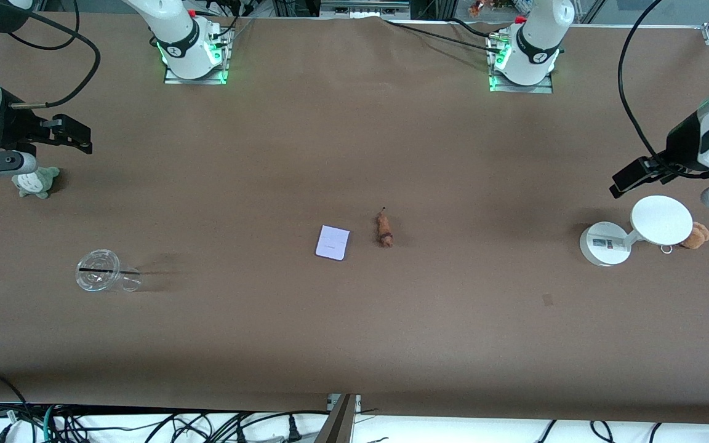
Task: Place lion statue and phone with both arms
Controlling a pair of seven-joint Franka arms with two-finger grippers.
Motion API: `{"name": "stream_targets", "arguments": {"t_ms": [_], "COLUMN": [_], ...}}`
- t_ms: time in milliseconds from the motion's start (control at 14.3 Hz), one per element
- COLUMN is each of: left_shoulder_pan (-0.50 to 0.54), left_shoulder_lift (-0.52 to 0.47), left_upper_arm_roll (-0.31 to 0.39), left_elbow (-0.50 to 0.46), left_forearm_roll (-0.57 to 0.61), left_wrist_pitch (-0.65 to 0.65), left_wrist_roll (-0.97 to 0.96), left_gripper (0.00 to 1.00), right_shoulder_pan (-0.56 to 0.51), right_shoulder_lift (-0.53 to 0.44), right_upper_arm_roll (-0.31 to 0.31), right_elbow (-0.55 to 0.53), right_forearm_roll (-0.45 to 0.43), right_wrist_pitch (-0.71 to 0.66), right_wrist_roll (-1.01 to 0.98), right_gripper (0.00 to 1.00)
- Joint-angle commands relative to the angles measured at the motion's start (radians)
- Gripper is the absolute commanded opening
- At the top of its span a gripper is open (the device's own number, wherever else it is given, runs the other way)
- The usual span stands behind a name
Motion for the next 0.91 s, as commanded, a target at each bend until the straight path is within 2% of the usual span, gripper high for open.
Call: {"name": "stream_targets", "arguments": {"t_ms": [0,349,837], "left_shoulder_pan": [-0.002,-0.004,-0.004], "left_shoulder_lift": [0.014,0.011,0.013], "left_upper_arm_roll": [-0.006,-0.021,-0.058], "left_elbow": [0.031,0.03,-0.046], "left_forearm_roll": [0.037,0.057,0.057], "left_wrist_pitch": [-0.072,-0.117,-0.042], "left_wrist_roll": [0.092,0.098,0.097], "left_gripper": [1.0,1.0,1.0], "right_shoulder_pan": [0.002,0.002,0.002], "right_shoulder_lift": [0.008,0.008,0.008], "right_upper_arm_roll": [0.001,0.001,0.001], "right_elbow": [0.022,0.022,0.022], "right_forearm_roll": [0.0,0.0,0.0], "right_wrist_pitch": [-0.008,-0.006,-0.008], "right_wrist_roll": [0.004,0.004,0.005], "right_gripper": [1.0,1.0,1.0]}}
